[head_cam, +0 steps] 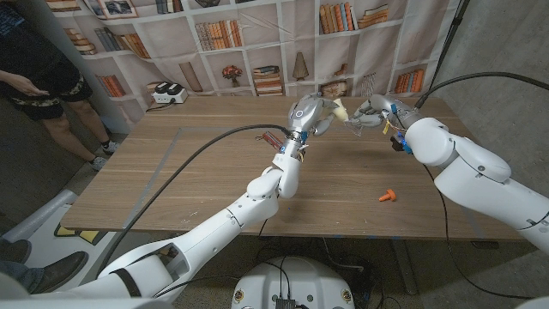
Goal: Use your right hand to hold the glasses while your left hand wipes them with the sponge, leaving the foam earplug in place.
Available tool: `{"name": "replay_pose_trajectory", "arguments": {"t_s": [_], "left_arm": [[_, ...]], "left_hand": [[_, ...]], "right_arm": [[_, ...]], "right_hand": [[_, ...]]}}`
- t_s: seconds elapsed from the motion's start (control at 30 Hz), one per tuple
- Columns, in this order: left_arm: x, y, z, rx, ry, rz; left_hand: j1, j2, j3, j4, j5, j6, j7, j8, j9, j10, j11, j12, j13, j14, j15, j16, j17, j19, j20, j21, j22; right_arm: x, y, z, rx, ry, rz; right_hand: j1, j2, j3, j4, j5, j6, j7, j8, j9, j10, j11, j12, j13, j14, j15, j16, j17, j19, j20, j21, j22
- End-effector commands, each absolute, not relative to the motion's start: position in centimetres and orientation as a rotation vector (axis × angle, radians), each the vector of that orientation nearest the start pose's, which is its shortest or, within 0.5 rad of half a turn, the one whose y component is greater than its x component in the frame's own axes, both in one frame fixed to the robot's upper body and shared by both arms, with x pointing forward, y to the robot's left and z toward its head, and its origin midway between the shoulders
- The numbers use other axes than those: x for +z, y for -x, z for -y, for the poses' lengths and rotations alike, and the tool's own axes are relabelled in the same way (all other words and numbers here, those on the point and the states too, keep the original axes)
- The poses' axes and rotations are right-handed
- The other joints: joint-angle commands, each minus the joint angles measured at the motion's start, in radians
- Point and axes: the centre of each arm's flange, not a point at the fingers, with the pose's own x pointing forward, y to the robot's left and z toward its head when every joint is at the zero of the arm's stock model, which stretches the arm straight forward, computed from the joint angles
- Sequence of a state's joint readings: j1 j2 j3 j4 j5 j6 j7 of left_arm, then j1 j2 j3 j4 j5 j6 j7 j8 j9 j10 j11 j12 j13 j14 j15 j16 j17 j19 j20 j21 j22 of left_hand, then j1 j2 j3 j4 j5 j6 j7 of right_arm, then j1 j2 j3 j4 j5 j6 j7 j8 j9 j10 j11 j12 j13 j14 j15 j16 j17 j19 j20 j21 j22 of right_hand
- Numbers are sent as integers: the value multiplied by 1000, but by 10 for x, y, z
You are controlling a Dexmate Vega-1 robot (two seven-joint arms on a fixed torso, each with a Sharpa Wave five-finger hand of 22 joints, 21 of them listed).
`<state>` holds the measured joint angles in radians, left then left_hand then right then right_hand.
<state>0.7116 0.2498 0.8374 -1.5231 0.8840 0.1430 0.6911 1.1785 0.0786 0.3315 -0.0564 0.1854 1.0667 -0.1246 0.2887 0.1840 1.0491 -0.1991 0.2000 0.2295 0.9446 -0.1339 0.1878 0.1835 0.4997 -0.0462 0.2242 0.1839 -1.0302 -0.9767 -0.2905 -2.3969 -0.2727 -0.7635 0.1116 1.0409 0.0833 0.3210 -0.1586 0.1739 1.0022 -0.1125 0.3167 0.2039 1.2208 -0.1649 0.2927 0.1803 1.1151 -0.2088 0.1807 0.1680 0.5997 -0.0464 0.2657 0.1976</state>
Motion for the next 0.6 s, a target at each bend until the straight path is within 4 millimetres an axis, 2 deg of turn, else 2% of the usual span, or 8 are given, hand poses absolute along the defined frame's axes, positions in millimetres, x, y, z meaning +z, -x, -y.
{"name": "replay_pose_trajectory", "arguments": {"t_s": [0.03,0.5,0.6], "left_arm": [[10,-551,11,255,-1038,1238],[43,-537,26,280,-1017,1370],[44,-535,27,280,-1011,1372]], "left_hand": [[4,-3,31,19,4,23,20,6,4,14,-2,3,4,-5,-85,0,2,-4,-64,-5,1],[4,-4,35,21,4,25,21,7,4,13,-2,3,4,-5,-85,1,2,-6,-63,-6,1],[3,-5,35,21,4,24,21,7,4,14,-1,4,5,-5,-84,1,2,-6,-64,-6,1]], "right_arm": [[80,-470,241,-63,1176,485],[74,-476,244,-71,1145,478],[73,-476,246,-75,1140,479]], "right_hand": [[8,7,23,0,6,102,-93,-1,3,38,-34,-2,3,2,-10,0,3,8,6,6,2],[8,4,29,-1,6,104,-91,-6,3,41,-35,-5,4,3,-9,-1,3,9,8,6,2],[7,4,30,0,6,104,-91,-6,3,41,-35,-5,4,3,-9,-1,3,9,8,6,2]]}}
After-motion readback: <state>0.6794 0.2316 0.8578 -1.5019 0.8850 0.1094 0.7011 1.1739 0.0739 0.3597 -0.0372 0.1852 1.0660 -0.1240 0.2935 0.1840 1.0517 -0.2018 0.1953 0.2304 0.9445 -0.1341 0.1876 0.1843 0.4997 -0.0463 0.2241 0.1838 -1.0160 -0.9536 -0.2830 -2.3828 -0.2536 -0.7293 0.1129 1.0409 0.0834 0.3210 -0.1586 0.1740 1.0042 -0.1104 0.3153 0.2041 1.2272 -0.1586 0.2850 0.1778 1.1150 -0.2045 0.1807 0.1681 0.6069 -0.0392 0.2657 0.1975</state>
